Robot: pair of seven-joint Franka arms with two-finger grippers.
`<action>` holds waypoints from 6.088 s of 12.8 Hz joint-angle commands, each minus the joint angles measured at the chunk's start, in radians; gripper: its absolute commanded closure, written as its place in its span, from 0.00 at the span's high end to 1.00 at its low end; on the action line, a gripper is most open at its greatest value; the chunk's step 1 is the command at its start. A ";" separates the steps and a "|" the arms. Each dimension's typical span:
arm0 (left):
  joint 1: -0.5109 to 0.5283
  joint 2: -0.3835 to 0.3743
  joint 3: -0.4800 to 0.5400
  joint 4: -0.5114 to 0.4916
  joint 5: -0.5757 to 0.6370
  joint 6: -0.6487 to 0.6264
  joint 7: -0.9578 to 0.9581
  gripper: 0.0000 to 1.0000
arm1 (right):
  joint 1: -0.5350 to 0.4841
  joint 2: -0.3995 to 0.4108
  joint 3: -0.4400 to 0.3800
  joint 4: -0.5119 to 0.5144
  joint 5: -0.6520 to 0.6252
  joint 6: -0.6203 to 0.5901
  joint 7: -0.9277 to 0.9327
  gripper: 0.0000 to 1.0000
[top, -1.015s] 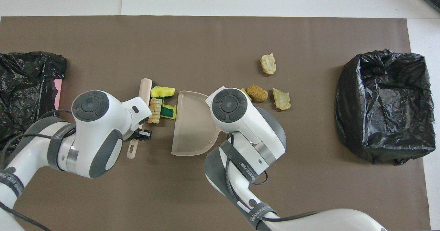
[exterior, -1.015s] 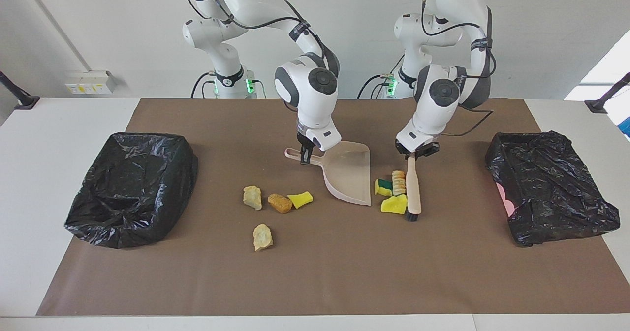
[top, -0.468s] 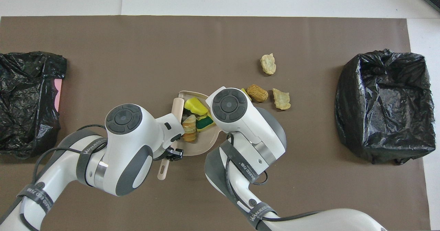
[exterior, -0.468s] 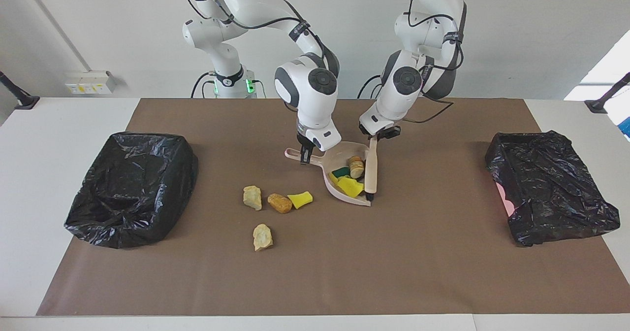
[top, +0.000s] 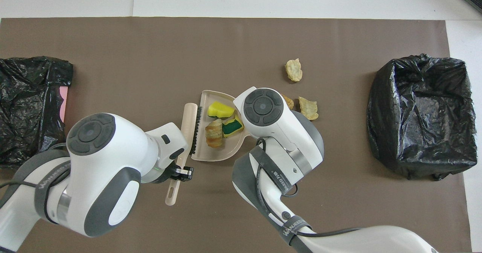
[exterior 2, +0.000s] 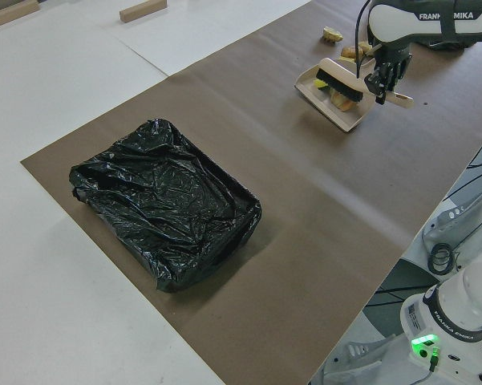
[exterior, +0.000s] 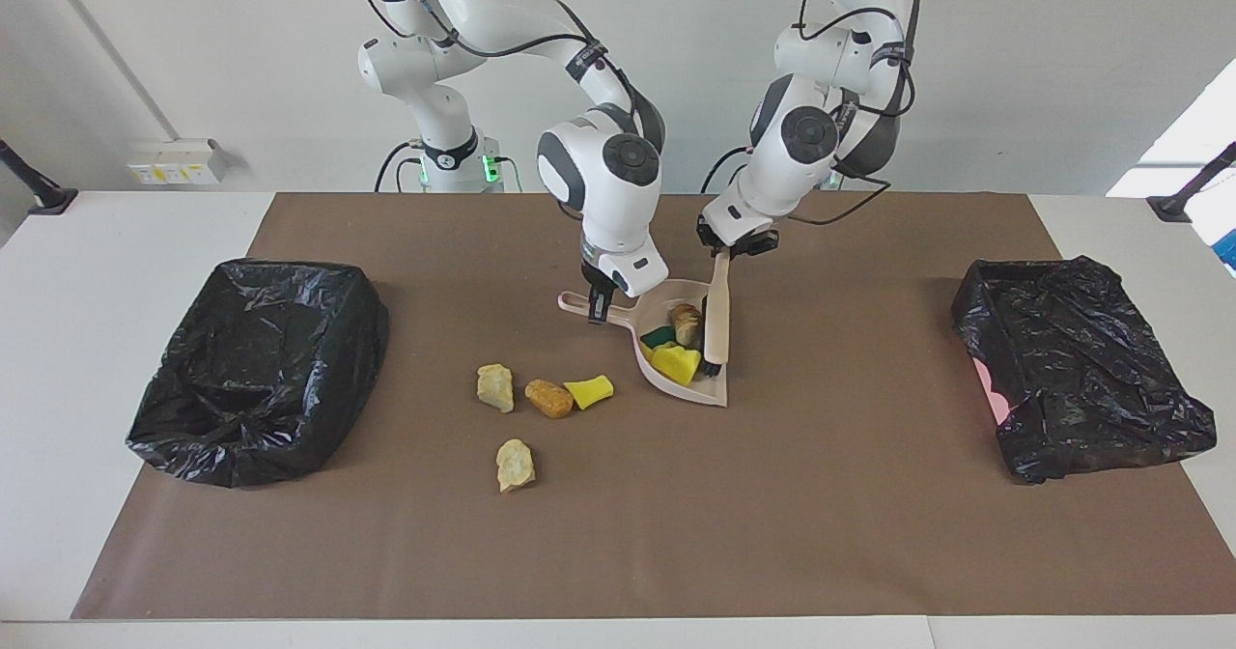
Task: Sweep and dump trash in bin
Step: 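Sweep the sponges and bread into the dustpan with the left gripper, then carry the dustpan to the black bag while the left gripper sets the brush down, then tilt the dustpan over the black bag with the right gripper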
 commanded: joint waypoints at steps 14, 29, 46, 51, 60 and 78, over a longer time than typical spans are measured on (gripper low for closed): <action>-0.352 -0.205 -0.023 -0.404 0.069 0.252 -0.447 0.00 | -0.401 -0.162 0.006 0.139 0.090 -0.297 -0.616 0.00; -0.424 -0.073 -0.020 -0.394 0.056 0.420 -0.598 0.99 | -0.874 -0.176 -0.005 0.196 -0.091 -0.259 -1.348 0.00; 0.292 -0.070 -0.013 0.010 0.151 0.033 -0.021 1.00 | -0.753 -0.286 0.007 -0.030 -0.705 -0.024 -0.908 0.00; 0.432 -0.048 -0.013 0.163 0.217 -0.051 0.117 1.00 | -0.733 -0.314 0.007 -0.078 -0.826 0.034 -0.909 0.00; 0.446 0.041 -0.014 0.473 0.334 -0.174 0.169 1.00 | -0.771 -0.408 0.006 -0.141 -0.959 0.032 -0.935 0.00; 0.472 0.029 -0.013 0.533 0.196 -0.243 0.151 1.00 | -0.653 -0.377 0.010 -0.051 -0.260 -0.090 -0.688 0.00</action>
